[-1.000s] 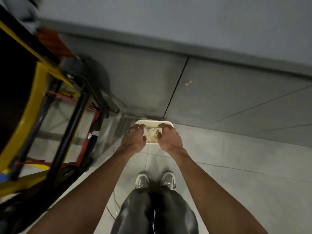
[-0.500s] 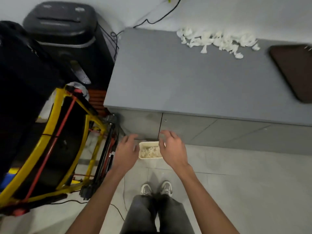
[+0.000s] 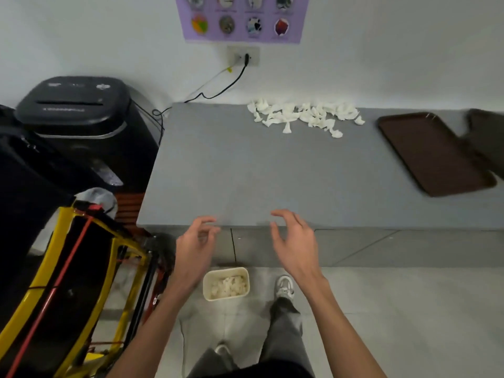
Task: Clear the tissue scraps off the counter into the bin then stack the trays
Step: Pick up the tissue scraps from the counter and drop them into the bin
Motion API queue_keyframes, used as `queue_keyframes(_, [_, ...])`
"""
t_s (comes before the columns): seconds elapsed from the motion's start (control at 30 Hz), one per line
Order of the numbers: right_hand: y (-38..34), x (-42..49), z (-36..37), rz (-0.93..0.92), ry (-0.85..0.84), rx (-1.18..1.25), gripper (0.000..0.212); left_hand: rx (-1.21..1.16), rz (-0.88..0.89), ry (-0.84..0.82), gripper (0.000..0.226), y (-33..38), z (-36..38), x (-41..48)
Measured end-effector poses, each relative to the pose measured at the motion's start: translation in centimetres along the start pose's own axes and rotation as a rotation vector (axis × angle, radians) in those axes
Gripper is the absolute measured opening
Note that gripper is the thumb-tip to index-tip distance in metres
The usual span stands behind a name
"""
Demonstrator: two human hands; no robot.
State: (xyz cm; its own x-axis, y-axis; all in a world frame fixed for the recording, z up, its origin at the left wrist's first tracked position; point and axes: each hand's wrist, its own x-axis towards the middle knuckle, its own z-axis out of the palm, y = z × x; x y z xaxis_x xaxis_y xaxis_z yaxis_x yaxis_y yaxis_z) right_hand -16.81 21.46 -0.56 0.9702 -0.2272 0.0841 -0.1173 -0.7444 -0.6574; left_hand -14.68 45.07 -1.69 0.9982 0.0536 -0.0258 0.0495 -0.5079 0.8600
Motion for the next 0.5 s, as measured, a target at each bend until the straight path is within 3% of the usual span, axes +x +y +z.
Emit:
queue_keyframes(0.33, [9.8, 20.3, -2.8, 0.029, -0.031, 0.004, 0.028, -0.015, 0.024, 0.052, 0.02, 7.0, 13.5, 17.7])
queue_keyframes(0.5, [12.7, 31.7, -1.1, -0.016, -0.141, 0.022, 0.048, -0.012, 0.025, 0.059, 0.018, 9.9, 18.5, 23.8])
